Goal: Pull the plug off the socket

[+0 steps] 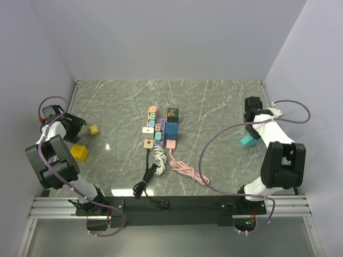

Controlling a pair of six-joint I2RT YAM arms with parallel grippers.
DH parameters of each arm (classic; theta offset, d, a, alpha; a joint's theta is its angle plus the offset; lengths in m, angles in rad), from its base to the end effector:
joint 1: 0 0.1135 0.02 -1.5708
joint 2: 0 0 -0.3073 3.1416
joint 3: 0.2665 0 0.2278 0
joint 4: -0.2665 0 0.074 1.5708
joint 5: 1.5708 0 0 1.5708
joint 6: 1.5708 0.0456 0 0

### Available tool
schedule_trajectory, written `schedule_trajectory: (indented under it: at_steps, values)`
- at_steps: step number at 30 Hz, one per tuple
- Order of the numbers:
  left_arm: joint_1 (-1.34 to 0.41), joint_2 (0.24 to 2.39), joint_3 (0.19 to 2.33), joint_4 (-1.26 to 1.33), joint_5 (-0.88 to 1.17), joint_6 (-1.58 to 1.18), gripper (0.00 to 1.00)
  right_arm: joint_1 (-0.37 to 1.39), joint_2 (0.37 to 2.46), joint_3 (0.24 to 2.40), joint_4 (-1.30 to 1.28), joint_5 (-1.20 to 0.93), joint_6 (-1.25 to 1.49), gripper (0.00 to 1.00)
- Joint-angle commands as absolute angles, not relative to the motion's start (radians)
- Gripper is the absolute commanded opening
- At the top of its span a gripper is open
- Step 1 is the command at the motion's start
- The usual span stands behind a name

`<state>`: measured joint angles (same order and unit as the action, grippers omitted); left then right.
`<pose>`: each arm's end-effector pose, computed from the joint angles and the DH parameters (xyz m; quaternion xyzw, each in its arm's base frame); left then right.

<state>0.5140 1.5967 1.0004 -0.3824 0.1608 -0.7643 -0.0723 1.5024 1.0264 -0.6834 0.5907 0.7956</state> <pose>0.2734 0.1460 0.2482 -0.5499 0.7792 -0.1125 0.2789 0.2640 -0.0446 0.2702 0.4477 0.8247 -0.1974 0.2836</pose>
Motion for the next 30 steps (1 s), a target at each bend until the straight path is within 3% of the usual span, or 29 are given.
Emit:
schedule_trajectory:
  at_steps: [1, 9, 16, 20, 25, 27, 28, 30]
  values:
    - [0.518, 1.578, 0.997, -0.37, 0.169, -0.759, 0.78, -0.095, 1.554, 1.135, -0.736, 0.71, 0.841, 0.0]
    - [0.494, 1.424, 0.959, -0.365, 0.265, -0.776, 0.96, -0.101, 1.664, 1.253, -0.76, 0.728, 0.841, 0.0]
    - [0.417, 1.304, 0.974, -0.425, 0.276, -0.759, 0.98, -0.095, 1.831, 1.371, -0.919, 0.824, 0.868, 0.04]
    - [0.387, 1.246, 0.962, -0.4, 0.355, -0.769, 0.98, -0.092, 1.87, 1.349, -0.924, 0.801, 0.855, 0.18]
    - [0.312, 1.239, 0.962, -0.4, 0.379, -0.772, 0.98, -0.087, 1.887, 1.347, -0.933, 0.755, 0.824, 0.51]
    - [0.284, 1.241, 0.96, -0.399, 0.387, -0.776, 0.98, -0.075, 1.899, 1.37, -0.943, 0.743, 0.801, 0.56]
    - [0.256, 1.244, 0.959, -0.399, 0.39, -0.782, 0.98, -0.074, 1.902, 1.376, -0.937, 0.704, 0.787, 0.7]
    - [0.232, 1.249, 0.956, -0.393, 0.39, -0.788, 0.98, -0.063, 1.925, 1.405, -0.96, 0.684, 0.773, 0.72]
